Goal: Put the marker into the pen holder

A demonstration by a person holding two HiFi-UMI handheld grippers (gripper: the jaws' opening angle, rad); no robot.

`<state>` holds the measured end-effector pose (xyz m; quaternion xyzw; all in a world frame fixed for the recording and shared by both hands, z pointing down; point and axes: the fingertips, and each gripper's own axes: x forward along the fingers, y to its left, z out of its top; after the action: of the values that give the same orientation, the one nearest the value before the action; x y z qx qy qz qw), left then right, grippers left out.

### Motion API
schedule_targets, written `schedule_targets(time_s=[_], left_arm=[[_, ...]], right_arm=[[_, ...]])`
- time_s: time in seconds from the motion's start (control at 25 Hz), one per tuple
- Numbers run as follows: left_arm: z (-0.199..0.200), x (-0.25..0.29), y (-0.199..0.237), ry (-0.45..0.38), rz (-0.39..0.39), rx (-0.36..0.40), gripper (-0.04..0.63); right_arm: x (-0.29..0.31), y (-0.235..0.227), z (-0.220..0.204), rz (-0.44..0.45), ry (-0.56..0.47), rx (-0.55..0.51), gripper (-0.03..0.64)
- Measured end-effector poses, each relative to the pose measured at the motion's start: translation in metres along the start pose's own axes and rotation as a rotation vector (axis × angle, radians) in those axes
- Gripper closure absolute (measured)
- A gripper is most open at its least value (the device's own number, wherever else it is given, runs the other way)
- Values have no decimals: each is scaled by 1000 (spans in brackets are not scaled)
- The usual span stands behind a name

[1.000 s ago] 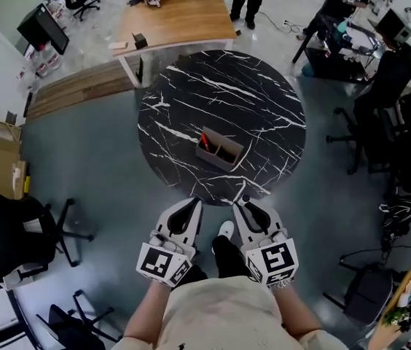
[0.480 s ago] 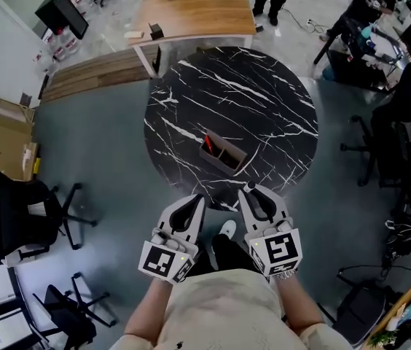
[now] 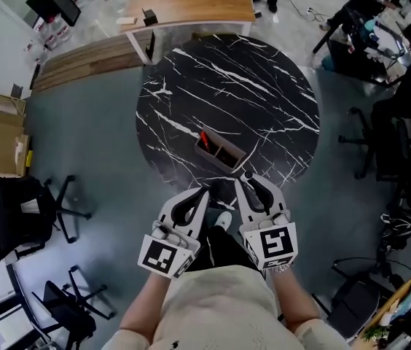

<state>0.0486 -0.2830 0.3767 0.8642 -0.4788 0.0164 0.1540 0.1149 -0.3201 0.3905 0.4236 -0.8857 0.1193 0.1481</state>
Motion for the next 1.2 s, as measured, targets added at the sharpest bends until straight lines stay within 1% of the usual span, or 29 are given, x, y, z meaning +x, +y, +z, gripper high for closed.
schedule_targets(time_s=[0.24, 0.28, 0.4, 0.48, 0.56, 0.72, 0.92, 1.04, 1.2], left_arm=[[-5, 28, 20, 27, -47, -10, 588], [-7, 31, 24, 32, -52, -16, 588], [-18, 38, 34, 60, -71, -30, 588], [-23, 46, 40, 76, -91, -24, 588], [-27, 52, 46, 90, -107, -28, 588], [-31, 64, 57, 89, -115, -70, 588], [-41, 78, 64, 95, -118, -80, 588], [-51, 81, 66, 114, -129, -88, 588], [-66, 80, 73, 150, -123, -98, 588]], right_arm=[[30, -12, -5, -31, 12, -2, 543], [35, -13, -5, -38, 0, -4, 543], [46, -16, 1, -63, -82, 3, 543], [56, -18, 0, -65, -97, 0, 543], [64, -20, -5, -68, -85, 9, 543], [78, -21, -19, -82, -53, 34, 543], [96, -23, -37, -94, -36, 30, 543], [106, -26, -50, -96, -19, 14, 543], [119, -29, -70, -95, 17, -14, 543]])
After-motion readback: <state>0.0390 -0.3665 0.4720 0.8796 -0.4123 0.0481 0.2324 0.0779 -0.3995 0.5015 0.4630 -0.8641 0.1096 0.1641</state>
